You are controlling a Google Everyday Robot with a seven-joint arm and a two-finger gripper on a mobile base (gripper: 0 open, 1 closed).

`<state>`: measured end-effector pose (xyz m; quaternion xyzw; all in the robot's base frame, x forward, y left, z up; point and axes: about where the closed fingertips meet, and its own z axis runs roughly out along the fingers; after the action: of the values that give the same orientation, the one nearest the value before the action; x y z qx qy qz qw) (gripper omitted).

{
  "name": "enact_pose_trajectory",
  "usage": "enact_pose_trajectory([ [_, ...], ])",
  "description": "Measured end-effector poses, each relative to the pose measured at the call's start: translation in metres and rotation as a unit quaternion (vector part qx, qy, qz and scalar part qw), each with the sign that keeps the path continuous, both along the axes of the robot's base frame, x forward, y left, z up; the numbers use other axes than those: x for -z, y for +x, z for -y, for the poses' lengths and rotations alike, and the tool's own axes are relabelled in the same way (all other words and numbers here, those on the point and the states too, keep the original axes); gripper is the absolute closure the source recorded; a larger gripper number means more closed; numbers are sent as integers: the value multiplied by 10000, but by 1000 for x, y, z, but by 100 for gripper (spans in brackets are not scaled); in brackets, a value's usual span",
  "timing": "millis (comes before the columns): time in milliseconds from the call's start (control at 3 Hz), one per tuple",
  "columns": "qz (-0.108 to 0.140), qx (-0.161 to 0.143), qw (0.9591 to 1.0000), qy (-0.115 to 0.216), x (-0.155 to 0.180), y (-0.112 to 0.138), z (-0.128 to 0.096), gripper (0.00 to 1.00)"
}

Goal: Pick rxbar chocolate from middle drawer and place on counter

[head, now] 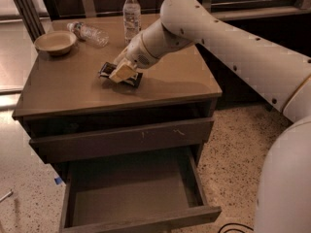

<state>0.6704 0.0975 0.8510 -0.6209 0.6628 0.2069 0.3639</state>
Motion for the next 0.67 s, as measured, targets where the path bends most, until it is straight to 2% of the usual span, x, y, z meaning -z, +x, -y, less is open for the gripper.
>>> enact_pose_trajectory([
  [333,-125,60,9999,-49,13,0,5,100],
  [667,-125,60,9999,-49,13,0,5,81],
])
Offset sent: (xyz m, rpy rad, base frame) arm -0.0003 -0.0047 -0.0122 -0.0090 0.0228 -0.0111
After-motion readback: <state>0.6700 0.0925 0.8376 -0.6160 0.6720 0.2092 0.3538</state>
